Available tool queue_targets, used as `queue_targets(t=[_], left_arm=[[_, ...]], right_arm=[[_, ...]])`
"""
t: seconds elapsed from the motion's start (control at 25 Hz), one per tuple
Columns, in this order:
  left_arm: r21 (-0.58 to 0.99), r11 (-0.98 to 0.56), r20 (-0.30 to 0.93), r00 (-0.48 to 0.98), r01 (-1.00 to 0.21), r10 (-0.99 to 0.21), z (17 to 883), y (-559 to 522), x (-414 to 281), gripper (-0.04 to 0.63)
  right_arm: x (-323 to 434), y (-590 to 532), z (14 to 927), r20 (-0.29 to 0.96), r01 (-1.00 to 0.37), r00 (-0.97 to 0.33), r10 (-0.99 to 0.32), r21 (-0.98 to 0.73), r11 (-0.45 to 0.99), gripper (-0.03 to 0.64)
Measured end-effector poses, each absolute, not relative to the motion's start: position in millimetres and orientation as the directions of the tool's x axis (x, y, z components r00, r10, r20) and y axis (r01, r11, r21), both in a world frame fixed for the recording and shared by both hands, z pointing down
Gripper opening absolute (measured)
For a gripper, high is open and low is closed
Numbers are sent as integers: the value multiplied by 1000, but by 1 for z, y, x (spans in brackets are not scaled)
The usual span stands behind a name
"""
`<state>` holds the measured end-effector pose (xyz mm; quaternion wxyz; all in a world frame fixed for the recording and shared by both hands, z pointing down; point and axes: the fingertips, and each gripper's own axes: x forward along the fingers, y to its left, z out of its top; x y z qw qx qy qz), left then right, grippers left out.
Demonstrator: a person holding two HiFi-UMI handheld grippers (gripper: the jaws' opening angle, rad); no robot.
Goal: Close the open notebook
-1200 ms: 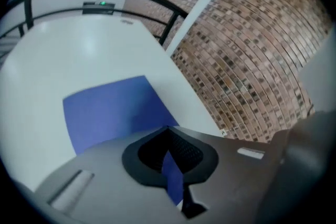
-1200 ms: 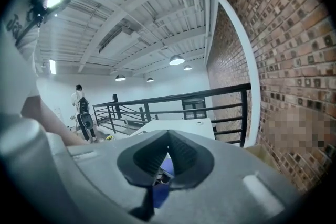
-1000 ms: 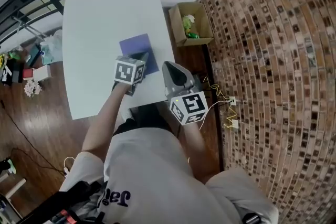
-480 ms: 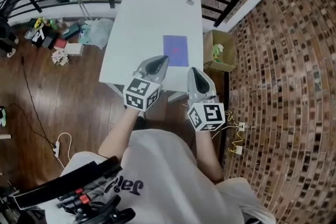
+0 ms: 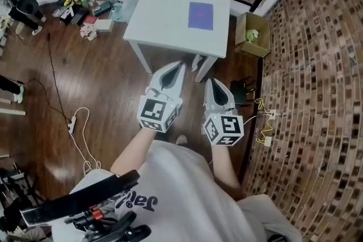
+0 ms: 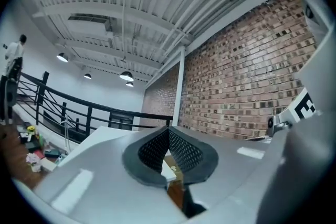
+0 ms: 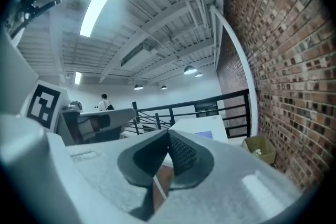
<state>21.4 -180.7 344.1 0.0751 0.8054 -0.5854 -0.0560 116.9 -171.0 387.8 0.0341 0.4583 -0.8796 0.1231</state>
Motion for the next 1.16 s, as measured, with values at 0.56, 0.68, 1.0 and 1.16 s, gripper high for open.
queue_targets(t=[0.56, 0.68, 1.0, 1.16], left_arm=[[154, -295, -107, 281, -943, -954, 299, -110, -21, 17], [179, -263, -84, 252, -948, -964, 317, -102, -40, 17], [197, -251, -40, 248, -948, -968, 323, -99, -45, 17], [200, -270, -35, 269, -942, -963, 323, -101, -39, 17]], right_arm=[[89, -118, 326, 117, -827, -562, -819, -86, 555, -11], [68, -98, 334, 137, -803, -596, -792, -76, 591, -11], [52, -93, 336, 137, -779, -626, -767, -60, 625, -11], [59, -100, 332, 123, -789, -614, -780, -75, 610, -10]])
